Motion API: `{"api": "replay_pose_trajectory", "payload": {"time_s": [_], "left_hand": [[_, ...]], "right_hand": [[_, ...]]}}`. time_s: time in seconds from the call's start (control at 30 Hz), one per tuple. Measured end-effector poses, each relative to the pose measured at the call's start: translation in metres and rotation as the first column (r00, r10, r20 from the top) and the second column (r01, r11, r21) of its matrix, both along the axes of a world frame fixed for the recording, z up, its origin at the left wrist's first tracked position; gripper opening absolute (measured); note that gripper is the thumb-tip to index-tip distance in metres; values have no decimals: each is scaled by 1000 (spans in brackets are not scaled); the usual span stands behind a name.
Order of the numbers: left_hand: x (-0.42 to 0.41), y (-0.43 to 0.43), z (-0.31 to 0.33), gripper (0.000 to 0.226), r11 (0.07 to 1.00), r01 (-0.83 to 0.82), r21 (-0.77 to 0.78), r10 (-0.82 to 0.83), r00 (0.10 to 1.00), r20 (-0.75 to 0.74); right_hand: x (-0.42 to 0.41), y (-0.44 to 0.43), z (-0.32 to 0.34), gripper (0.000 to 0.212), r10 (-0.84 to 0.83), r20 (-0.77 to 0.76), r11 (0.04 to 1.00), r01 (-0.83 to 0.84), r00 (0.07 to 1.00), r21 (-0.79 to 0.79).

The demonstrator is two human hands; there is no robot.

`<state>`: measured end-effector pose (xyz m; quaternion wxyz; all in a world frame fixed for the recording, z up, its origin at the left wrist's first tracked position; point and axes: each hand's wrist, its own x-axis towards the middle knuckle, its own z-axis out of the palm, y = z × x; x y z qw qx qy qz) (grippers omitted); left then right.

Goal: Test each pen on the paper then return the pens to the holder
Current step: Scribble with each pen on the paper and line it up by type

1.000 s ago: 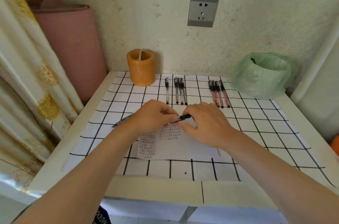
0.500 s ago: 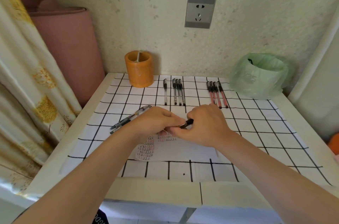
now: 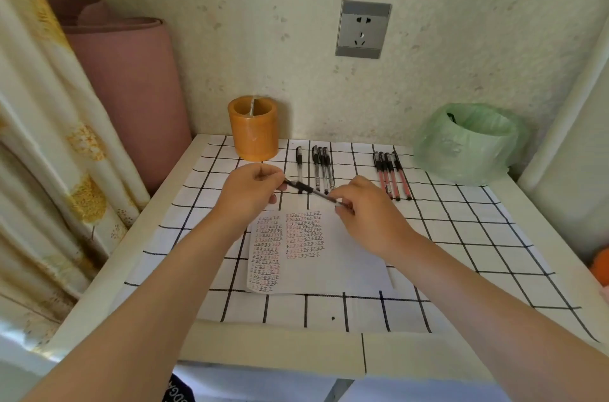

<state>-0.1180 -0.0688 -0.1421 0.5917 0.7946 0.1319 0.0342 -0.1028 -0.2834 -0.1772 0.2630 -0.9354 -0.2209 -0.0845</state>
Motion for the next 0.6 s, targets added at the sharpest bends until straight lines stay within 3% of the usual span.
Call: {"api": "replay_pose_trajectory", "payload": {"time_s": [0.07,0.13,0.27,0.47,0.6], "left_hand": [[2,1,-5,21,999,-6,46,4,999,33],[1,0,-9,24,977,71,201,-85,995,59],[-5,-6,-17,31,804,382,455,-393,917,-74],[-9,-7,-26,66,501,520,692,-526,818,-234],[-8,-5,-27,68,448,539,713,-533,802,-271]], "right_hand": [[7,0,4,25,-105,23,994,104,994,31],[17,0,9,23,-227,7,973,226,974,53],[39,1,18,24,-397,-123,913,405,909,45],[60,14,15,24,-441,-235,895,444,866,-42],[62,19,9,34,-437,-241,898,434,867,-69]]}}
